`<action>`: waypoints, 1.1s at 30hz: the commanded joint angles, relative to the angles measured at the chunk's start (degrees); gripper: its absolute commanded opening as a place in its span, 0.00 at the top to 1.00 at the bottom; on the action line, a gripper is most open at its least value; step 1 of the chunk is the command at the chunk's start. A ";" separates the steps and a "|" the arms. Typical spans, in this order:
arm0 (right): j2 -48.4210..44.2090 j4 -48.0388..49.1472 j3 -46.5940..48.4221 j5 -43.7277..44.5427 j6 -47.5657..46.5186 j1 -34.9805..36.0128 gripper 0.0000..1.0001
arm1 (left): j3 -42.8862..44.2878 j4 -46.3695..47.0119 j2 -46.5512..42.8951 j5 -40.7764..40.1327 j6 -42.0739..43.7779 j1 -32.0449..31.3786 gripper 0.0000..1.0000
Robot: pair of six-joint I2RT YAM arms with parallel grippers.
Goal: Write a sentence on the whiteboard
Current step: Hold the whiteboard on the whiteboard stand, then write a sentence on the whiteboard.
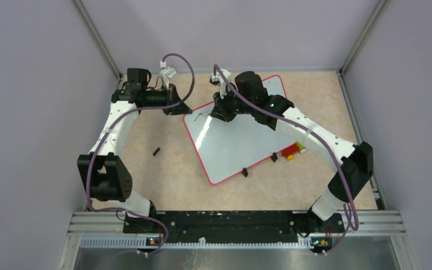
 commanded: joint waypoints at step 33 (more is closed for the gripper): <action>3.51 2.42 1.55 -0.88 -1.62 2.23 1.00 | 0.50 0.43 -0.46 -0.20 2.27 -1.49 1.00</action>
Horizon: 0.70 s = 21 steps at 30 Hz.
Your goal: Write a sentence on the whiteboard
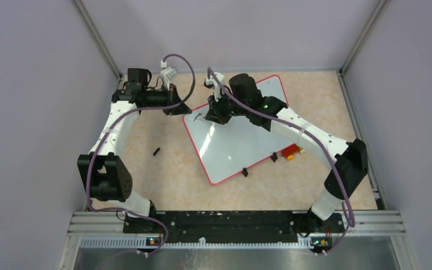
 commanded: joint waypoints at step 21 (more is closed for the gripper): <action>-2.08 -0.95 -5.85 -0.86 -2.96 1.55 1.00 | 0.74 0.17 -0.37 1.22 0.46 -1.19 1.00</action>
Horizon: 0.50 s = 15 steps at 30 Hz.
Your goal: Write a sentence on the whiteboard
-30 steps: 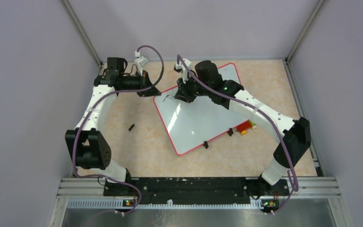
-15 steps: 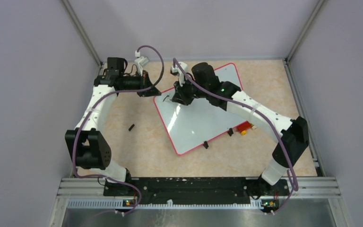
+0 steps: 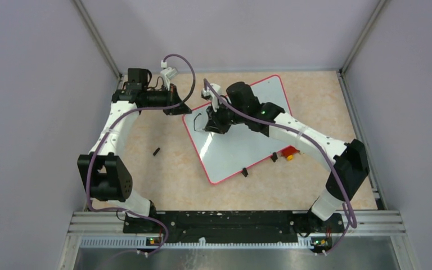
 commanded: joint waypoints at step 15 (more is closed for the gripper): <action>-5.21 -1.83 -3.22 7.29 -3.15 -1.95 1.00 | 0.69 0.21 -0.52 1.55 -0.15 -1.12 1.00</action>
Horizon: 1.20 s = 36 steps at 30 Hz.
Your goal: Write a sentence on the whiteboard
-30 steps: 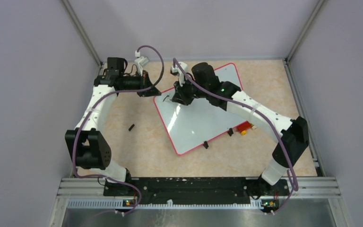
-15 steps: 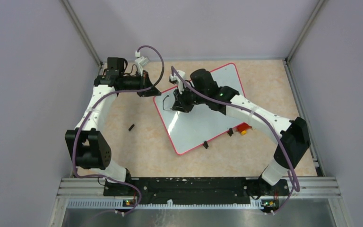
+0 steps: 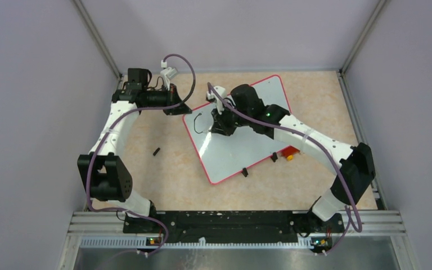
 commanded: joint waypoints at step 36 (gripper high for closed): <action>2.41 1.79 5.58 2.63 -0.37 0.79 1.00 | 1.13 0.12 -0.42 0.35 -0.26 -1.63 1.00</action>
